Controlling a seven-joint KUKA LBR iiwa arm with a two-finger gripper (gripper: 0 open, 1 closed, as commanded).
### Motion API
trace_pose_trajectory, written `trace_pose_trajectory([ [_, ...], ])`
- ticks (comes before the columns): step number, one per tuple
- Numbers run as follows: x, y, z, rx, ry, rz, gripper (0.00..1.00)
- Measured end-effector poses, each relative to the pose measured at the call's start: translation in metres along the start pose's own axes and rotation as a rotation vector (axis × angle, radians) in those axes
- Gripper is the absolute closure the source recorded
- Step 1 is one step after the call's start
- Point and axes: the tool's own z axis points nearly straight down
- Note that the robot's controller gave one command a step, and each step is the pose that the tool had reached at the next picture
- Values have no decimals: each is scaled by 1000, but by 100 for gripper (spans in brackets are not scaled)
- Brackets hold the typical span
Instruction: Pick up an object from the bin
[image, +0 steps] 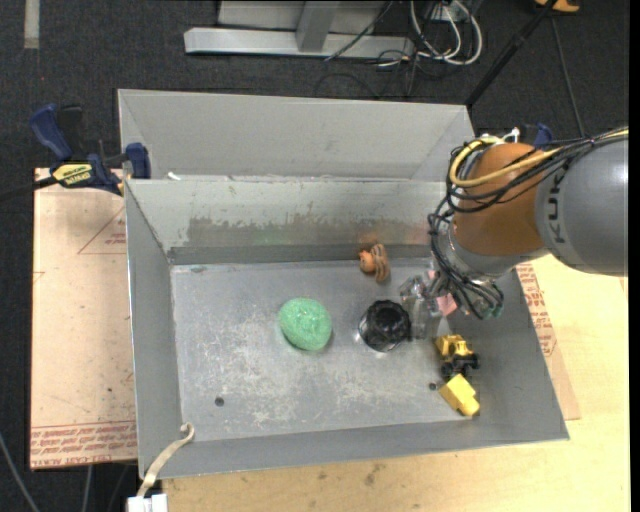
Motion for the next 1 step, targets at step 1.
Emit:
trace_pose_trajectory([
  [1,0,0,0,0,0,0,100],
])
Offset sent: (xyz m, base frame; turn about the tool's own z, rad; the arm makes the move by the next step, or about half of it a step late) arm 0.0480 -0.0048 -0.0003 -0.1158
